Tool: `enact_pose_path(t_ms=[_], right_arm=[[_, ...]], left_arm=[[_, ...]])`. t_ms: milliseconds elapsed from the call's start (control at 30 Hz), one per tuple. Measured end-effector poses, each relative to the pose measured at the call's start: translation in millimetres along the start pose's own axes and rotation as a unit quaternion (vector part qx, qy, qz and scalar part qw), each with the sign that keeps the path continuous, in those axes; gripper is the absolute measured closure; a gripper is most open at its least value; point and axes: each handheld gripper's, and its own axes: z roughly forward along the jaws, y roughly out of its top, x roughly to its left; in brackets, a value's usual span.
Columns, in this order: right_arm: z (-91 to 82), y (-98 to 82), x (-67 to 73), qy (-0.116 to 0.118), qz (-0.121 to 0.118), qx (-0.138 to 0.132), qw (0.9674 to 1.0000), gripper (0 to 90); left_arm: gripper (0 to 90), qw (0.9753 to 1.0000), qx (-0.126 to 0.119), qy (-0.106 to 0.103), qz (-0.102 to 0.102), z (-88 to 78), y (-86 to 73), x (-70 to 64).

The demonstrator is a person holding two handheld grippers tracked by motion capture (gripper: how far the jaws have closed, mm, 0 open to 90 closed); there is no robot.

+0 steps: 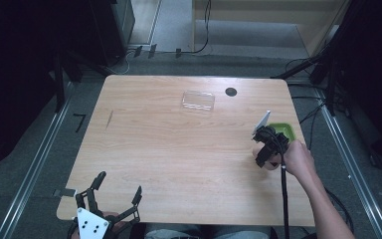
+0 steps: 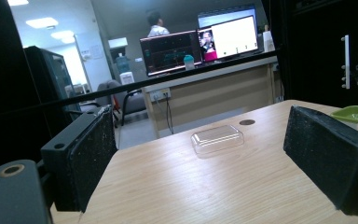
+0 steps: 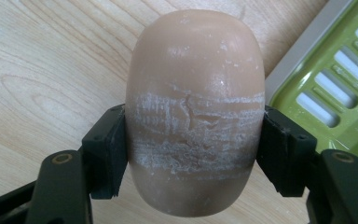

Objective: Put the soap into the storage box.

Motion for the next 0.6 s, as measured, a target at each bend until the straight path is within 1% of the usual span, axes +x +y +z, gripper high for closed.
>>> enact_pose_path(t_ms=[200, 600], right_arm=[[-2.9, -2.4, -4.6, 0.001, 0.005, 0.002, 1.0000, 33.8], [-7.8, -7.5, -13.0, 0.002, 0.016, -0.004, 0.9999, 33.8]], left_arm=[[9.9, 1.0000, 0.000, 0.000, 0.000, -0.1, 0.0, 0.1], [9.9, 1.0000, 0.000, 0.000, 0.000, -0.1, 0.0, 0.0]])
